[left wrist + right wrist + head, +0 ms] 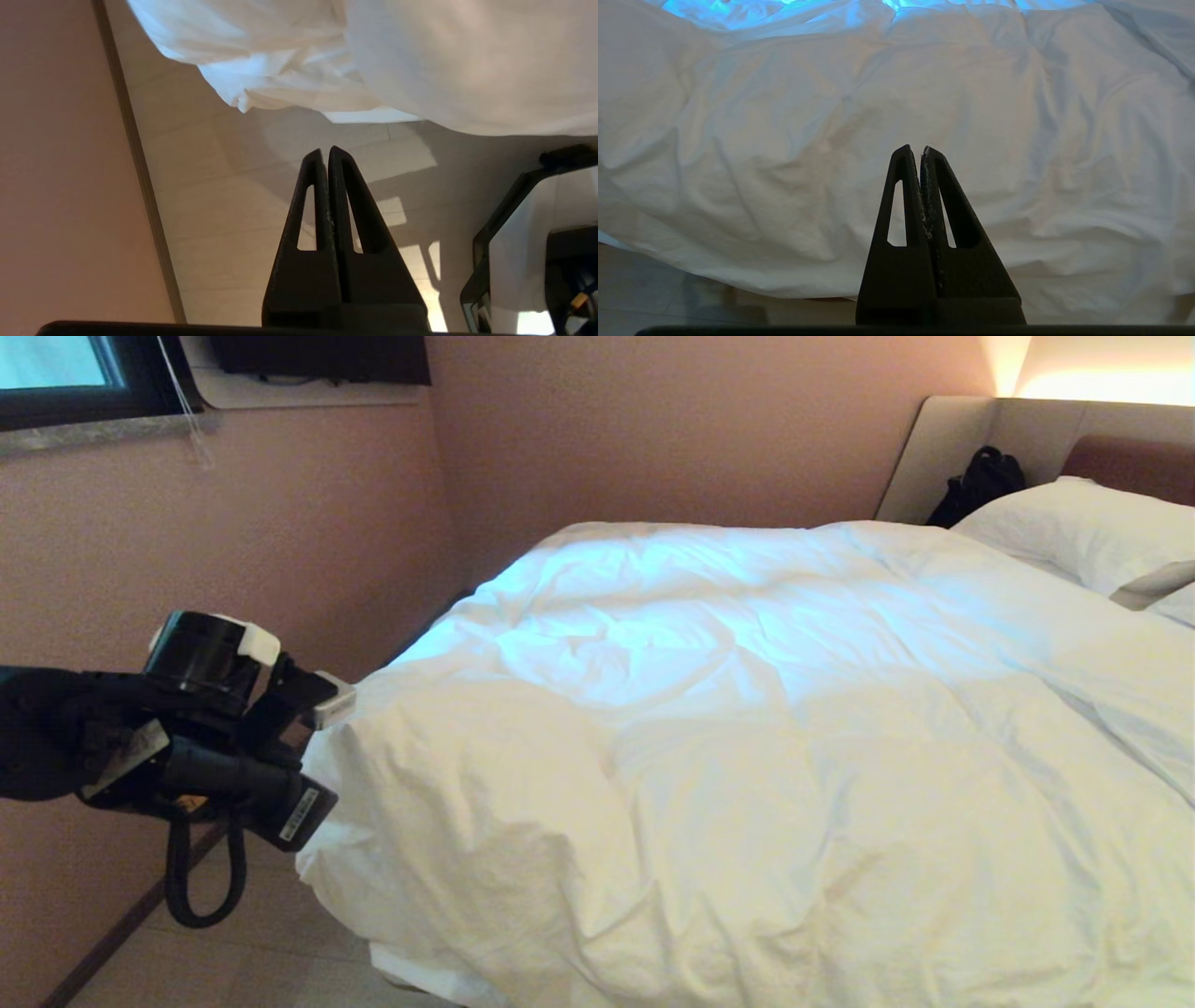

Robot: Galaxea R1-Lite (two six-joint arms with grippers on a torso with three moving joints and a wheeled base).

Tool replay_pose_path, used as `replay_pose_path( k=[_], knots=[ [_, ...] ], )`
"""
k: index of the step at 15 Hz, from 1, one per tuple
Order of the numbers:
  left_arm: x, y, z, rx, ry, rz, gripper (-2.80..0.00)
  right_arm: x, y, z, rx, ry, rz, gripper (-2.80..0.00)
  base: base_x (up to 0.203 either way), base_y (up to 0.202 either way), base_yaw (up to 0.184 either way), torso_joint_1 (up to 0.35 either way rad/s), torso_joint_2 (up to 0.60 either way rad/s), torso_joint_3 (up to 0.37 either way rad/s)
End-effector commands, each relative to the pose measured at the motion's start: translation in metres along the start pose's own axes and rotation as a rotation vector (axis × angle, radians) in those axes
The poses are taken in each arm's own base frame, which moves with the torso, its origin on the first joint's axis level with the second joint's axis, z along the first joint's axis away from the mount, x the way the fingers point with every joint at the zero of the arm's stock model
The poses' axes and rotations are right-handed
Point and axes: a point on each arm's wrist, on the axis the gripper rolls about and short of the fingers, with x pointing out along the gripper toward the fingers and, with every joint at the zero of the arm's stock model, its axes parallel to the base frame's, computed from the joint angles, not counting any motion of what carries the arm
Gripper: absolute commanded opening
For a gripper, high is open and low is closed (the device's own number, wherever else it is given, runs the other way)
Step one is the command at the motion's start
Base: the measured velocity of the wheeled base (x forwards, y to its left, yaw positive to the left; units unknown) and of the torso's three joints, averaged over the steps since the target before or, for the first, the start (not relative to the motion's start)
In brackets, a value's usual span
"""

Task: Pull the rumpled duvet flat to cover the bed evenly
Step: Flatten the corners of the folded blanket

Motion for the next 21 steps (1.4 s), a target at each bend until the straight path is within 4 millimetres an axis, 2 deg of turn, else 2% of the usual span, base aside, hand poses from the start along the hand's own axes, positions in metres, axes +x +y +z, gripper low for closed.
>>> replay_pose_path(
  k=[1,3,7,12,15,21],
  knots=[
    [0.027,-0.003,-0.003,0.01,0.069,-0.026,-2.8,0.0,0.0,0.0,0.0,0.0,0.0,-2.8,0.0,0.0,0.0,0.0,0.0,0.0],
    [0.035,-0.004,-0.004,0.014,0.091,-0.033,-2.8,0.0,0.0,0.0,0.0,0.001,0.0,-2.8,0.0,0.0,0.0,0.0,0.0,0.0],
    [0.075,0.001,-0.006,-0.008,0.141,-0.035,-2.8,0.0,0.0,0.0,0.0,0.001,0.0,-2.8,0.0,0.0,0.0,0.0,0.0,0.0],
    [0.118,0.005,-0.005,-0.048,0.091,-0.01,-2.8,0.0,0.0,0.0,0.0,0.0,0.0,-2.8,0.0,0.0,0.0,0.0,0.0,0.0],
    [0.134,0.007,-0.006,-0.061,0.056,0.005,-2.8,0.0,0.0,0.0,0.0,0.001,0.0,-2.8,0.0,0.0,0.0,0.0,0.0,0.0],
    [0.15,0.004,-0.007,-0.079,0.036,-0.005,-2.8,0.0,0.0,0.0,0.0,0.0,0.0,-2.8,0.0,0.0,0.0,0.0,0.0,0.0]
  ],
)
